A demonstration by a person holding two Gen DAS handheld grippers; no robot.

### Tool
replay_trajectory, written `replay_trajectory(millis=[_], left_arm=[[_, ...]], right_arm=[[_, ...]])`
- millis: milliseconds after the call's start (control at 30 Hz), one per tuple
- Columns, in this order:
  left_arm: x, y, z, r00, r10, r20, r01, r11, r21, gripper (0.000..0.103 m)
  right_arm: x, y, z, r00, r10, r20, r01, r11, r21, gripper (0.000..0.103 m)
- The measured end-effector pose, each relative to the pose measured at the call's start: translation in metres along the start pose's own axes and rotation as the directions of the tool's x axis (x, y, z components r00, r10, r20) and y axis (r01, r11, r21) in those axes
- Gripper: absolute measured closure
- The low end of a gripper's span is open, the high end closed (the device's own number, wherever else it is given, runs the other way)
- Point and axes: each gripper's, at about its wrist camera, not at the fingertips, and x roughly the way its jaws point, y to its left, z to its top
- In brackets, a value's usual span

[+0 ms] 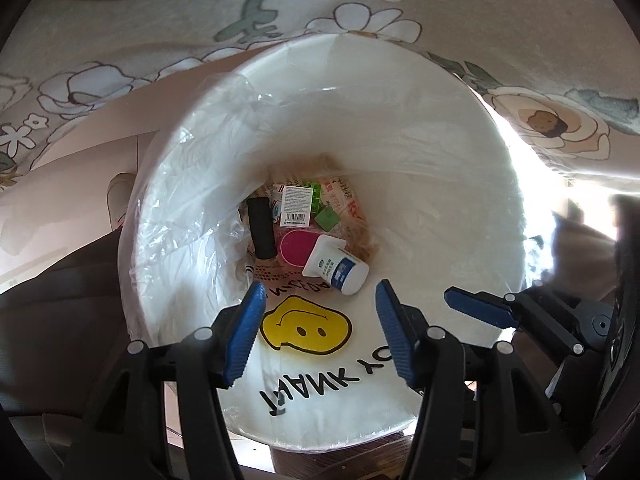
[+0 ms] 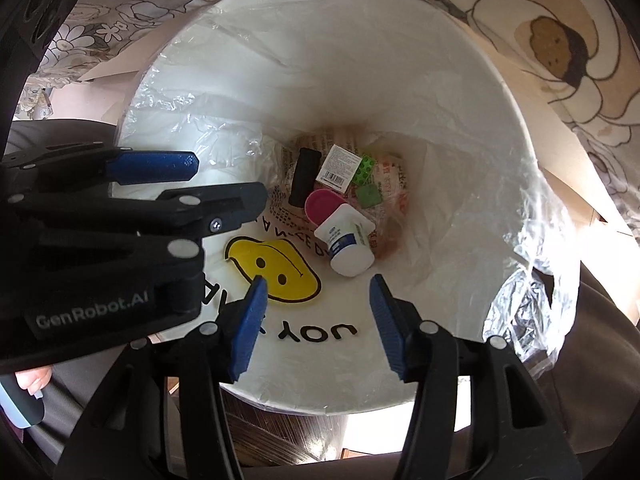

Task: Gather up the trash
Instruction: 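Move both tools back toward the milk carton and red block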

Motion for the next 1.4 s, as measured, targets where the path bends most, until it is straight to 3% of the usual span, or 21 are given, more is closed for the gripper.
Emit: replay_trajectory(millis=[267, 533, 733, 933, 1100, 1267, 1400], left_arm=[[-0.008, -0.002, -0.006, 1.000, 0.011, 0.019, -0.011, 1.000, -0.008, 0.042], [-0.039, -0.011, -0.026, 0.993, 0.061, 0.102, -0.065, 0.997, 0.038, 0.039], [-0.076, -0.014, -0.046, 0.988, 0.045, 0.149, -0.056, 0.996, 0.070, 0.039], [-0.135, -0.019, -0.075, 0.971, 0.011, 0.239, -0.040, 0.993, 0.114, 0.039], [-0.202, -0.027, -0.087, 0.936, -0.055, 0.347, 0.006, 0.990, 0.141, 0.036], [-0.275, -0.035, -0.082, 0.876, -0.044, 0.480, -0.023, 0.991, 0.134, 0.023], [-0.333, -0.041, -0.070, 0.810, -0.029, 0.586, -0.057, 0.990, 0.129, 0.020]], right_arm=[[-0.013, 0.008, -0.007, 0.999, -0.029, 0.027, 0.030, 0.999, -0.029, 0.049], [-0.044, 0.012, -0.024, 0.999, -0.025, 0.047, 0.027, 0.998, -0.052, 0.049], [-0.089, 0.010, -0.048, 0.989, -0.059, 0.134, 0.069, 0.995, -0.066, 0.049], [-0.148, 0.021, -0.082, 0.964, -0.105, 0.245, 0.135, 0.985, -0.111, 0.049], [-0.203, 0.033, -0.103, 0.927, -0.109, 0.358, 0.163, 0.979, -0.123, 0.049], [-0.269, 0.044, -0.108, 0.873, -0.089, 0.480, 0.162, 0.980, -0.113, 0.049], [-0.322, 0.052, -0.106, 0.812, -0.071, 0.579, 0.164, 0.980, -0.110, 0.048]])
